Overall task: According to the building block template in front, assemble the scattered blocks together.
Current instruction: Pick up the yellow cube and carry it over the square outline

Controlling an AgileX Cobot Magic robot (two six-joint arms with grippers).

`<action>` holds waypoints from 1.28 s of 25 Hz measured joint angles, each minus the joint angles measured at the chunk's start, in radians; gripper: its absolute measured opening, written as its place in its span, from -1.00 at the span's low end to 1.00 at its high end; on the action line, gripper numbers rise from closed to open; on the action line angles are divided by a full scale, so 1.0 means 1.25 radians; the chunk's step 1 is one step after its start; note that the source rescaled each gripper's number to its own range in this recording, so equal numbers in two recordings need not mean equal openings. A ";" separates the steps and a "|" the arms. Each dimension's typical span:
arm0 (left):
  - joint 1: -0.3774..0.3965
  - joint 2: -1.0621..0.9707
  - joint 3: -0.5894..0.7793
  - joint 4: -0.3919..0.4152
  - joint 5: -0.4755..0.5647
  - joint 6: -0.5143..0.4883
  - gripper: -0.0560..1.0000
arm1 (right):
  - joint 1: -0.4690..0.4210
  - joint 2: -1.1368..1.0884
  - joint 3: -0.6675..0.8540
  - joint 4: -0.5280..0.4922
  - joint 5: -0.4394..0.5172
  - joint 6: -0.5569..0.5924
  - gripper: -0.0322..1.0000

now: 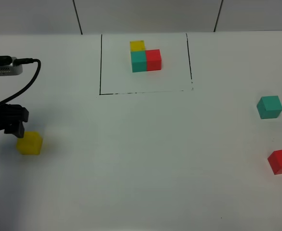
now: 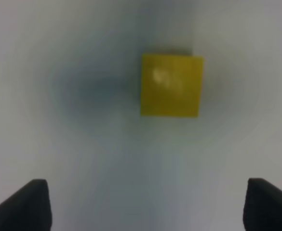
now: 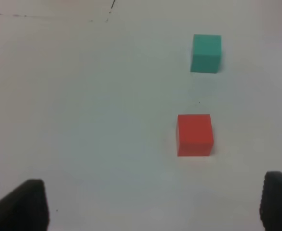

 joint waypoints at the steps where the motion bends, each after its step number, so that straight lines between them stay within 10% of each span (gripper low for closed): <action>1: -0.002 0.013 0.000 -0.004 -0.013 -0.001 0.84 | 0.000 0.000 0.000 0.000 0.000 0.000 0.98; 32: -0.003 0.281 -0.001 -0.030 -0.202 0.013 0.70 | 0.000 0.000 0.000 0.001 0.000 0.000 0.98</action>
